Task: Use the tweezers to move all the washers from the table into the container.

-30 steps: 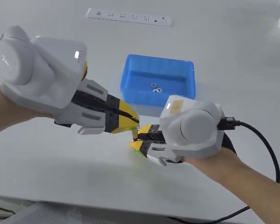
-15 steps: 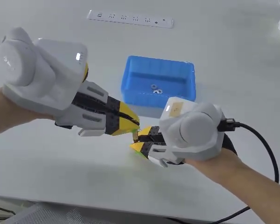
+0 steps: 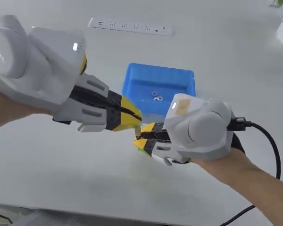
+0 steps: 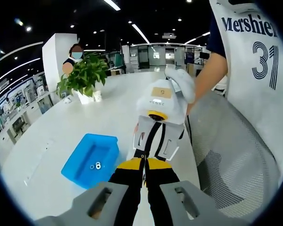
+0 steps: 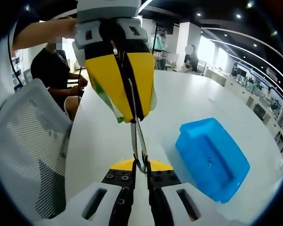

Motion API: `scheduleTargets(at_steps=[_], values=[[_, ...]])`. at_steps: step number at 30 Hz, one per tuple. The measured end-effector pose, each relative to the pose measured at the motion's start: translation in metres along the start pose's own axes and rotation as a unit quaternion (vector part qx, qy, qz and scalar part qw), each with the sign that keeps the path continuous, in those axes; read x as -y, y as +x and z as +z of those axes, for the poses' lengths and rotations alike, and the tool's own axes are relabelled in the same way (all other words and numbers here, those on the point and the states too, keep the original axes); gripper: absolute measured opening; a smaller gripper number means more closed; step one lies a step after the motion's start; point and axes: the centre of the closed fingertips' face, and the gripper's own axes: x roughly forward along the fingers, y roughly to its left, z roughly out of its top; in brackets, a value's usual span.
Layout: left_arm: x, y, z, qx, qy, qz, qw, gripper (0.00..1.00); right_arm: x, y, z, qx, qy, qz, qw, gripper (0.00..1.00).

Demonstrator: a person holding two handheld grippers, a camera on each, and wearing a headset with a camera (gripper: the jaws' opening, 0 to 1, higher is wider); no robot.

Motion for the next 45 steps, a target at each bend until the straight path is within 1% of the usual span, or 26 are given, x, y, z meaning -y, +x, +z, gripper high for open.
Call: scheduleTargets(at_steps=[2, 6, 9, 14, 15, 19, 21, 25, 27, 28, 29, 33, 34, 36, 38, 41, 45], values=[[-0.006, -0.002, 0.009, 0.004, 0.013, 0.004, 0.9999, 0.05, 0.008, -0.004, 0.006, 0.005, -0.006, -0.008, 0.9999, 0.1], [-0.018, -0.004, 0.022, 0.006, 0.038, 0.008, 0.9992, 0.05, 0.027, -0.011, 0.018, 0.013, -0.021, -0.026, 0.9993, 0.1], [-0.028, -0.005, 0.031, 0.007, 0.055, 0.01, 0.9984, 0.05, 0.04, -0.016, 0.026, 0.017, -0.028, -0.04, 0.9986, 0.1], [-0.042, -0.003, 0.042, 0.009, 0.077, 0.011, 0.9969, 0.05, 0.062, -0.021, 0.034, 0.019, -0.042, -0.061, 0.9971, 0.1], [-0.046, -0.003, 0.044, 0.009, 0.081, 0.012, 0.9966, 0.05, 0.063, -0.021, 0.034, 0.019, -0.043, -0.061, 0.997, 0.1], [-0.058, 0.001, 0.047, 0.011, 0.089, 0.011, 0.9959, 0.05, 0.078, -0.02, 0.037, 0.022, -0.044, -0.067, 0.9966, 0.1], [-0.065, 0.002, 0.046, 0.01, 0.092, 0.011, 0.9957, 0.05, 0.086, -0.018, 0.037, 0.02, -0.041, -0.074, 0.9962, 0.1], [-0.082, 0.009, 0.042, 0.018, 0.082, 0.008, 0.9965, 0.05, 0.103, -0.012, 0.033, 0.021, -0.022, -0.084, 0.996, 0.1], [-0.092, 0.015, 0.035, 0.017, 0.076, 0.004, 0.997, 0.05, 0.109, -0.008, 0.028, 0.015, -0.014, -0.085, 0.9961, 0.1], [-0.101, 0.019, 0.029, 0.017, 0.072, 0.002, 0.9973, 0.05, 0.111, -0.005, 0.026, 0.013, -0.014, -0.085, 0.9962, 0.1], [-0.104, 0.022, 0.026, 0.015, 0.069, -0.001, 0.9975, 0.05, 0.113, -0.003, 0.022, 0.008, -0.013, -0.085, 0.9963, 0.1], [-0.109, 0.03, 0.017, 0.005, 0.062, -0.004, 0.9981, 0.05, 0.117, 0.005, 0.013, -0.004, -0.008, -0.083, 0.9965, 0.1], [-0.111, 0.032, 0.013, 0.0, 0.057, -0.002, 0.9984, 0.05, 0.118, 0.008, 0.009, -0.012, -0.01, -0.083, 0.9964, 0.1], [-0.11, 0.037, 0.01, -0.005, 0.054, -0.004, 0.9985, 0.05, 0.118, 0.011, 0.003, -0.027, -0.016, -0.083, 0.996, 0.1], [-0.11, 0.041, 0.007, -0.01, 0.054, -0.008, 0.9985, 0.05, 0.116, 0.013, -0.002, -0.032, -0.015, -0.079, 0.9962, 0.1], [-0.11, 0.044, 0.004, -0.012, 0.052, -0.011, 0.9985, 0.05, 0.117, 0.012, -0.005, -0.032, -0.006, -0.078, 0.9964, 0.11], [-0.113, 0.043, 0.007, -0.005, 0.05, -0.006, 0.9987, 0.05, 0.123, 0.008, -0.004, -0.017, 0.022, -0.083, 0.9961, 0.11]])
